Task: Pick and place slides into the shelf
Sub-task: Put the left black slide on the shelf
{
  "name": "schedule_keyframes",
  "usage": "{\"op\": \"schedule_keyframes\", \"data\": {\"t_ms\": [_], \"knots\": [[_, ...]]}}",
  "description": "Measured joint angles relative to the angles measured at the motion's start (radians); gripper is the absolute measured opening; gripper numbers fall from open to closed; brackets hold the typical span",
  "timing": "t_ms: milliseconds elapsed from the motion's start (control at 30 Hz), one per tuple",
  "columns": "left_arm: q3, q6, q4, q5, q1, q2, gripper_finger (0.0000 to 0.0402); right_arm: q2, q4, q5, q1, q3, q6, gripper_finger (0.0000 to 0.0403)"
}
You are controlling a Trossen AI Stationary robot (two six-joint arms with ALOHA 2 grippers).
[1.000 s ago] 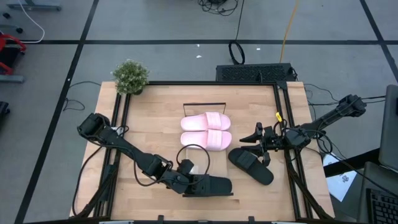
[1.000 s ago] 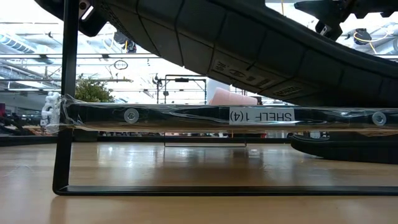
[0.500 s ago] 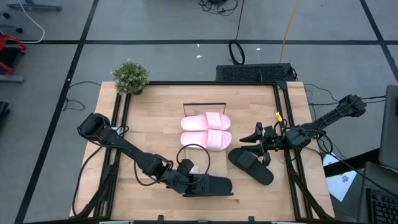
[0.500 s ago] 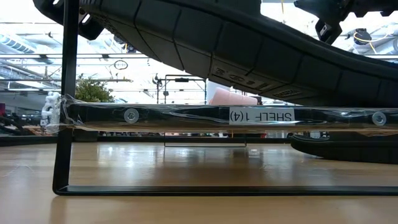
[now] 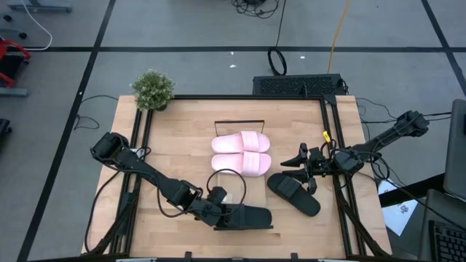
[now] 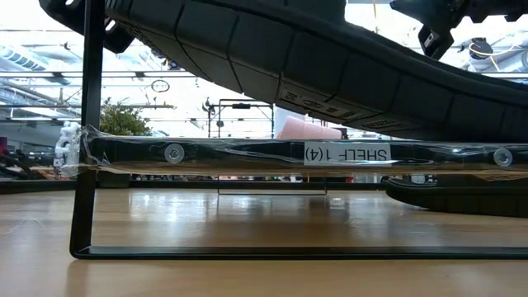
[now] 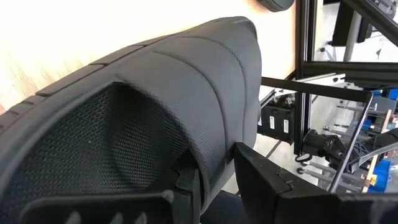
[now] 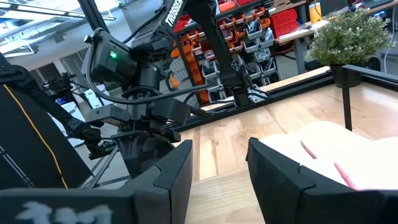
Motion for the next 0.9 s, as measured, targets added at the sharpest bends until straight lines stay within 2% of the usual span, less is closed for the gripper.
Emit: {"op": "schedule_keyframes", "data": {"t_ms": [900], "knots": [[-0.107, -0.021, 0.043, 0.024, 0.021, -0.001, 0.0084, 0.000, 0.000, 0.000, 0.000, 0.000, 0.000, 0.0141]]}}
